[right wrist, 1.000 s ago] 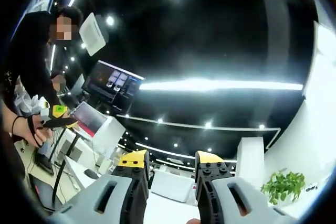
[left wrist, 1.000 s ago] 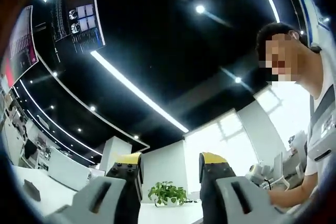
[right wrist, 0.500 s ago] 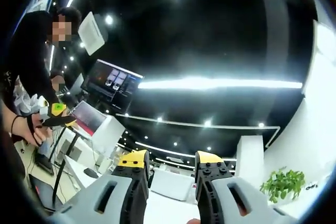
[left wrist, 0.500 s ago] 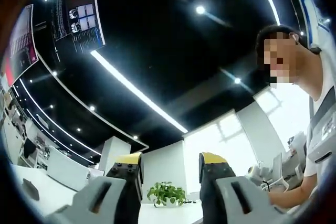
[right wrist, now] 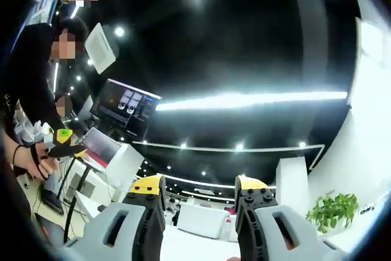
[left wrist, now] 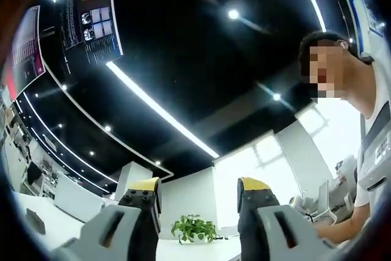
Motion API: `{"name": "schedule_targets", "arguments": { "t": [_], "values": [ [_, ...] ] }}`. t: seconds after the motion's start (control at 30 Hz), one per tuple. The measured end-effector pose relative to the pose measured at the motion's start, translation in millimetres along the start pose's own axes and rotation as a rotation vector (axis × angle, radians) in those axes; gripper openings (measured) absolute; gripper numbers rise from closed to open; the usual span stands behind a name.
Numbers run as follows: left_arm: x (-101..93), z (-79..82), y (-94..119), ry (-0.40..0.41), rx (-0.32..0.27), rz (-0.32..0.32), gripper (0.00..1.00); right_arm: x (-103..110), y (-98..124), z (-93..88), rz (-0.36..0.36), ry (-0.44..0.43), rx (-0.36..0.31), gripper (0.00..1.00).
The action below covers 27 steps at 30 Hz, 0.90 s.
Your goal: Clamp the fixed fixture on the desktop, loosen the retaining clip, secure it to the edge of the desk, and tighten the retaining clip.
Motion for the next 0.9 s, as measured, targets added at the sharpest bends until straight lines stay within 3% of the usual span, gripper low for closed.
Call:
{"name": "schedule_targets", "arguments": {
  "t": [0.27,0.9],
  "values": [
    [2.4,2.2,0.6,0.000,-0.012,0.008,0.54,0.7,-0.2,-1.9,-0.003,0.018,0.014,0.45],
    [2.7,0.1,0.4,-0.003,0.004,0.005,0.50,-3.2,1.0,-2.0,-0.023,0.029,0.027,0.43]
  ]
}}
Point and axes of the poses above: the point that each gripper's makers call its tool centre point, and the gripper's own axes: y roughly backward along the fingers, x roughly to its left, z roughly out of its top, the point moved 7 cm from there along y, roughly backward along the fingers, and after that the axes turned 4 degrees about z, right-handed, at the moved point
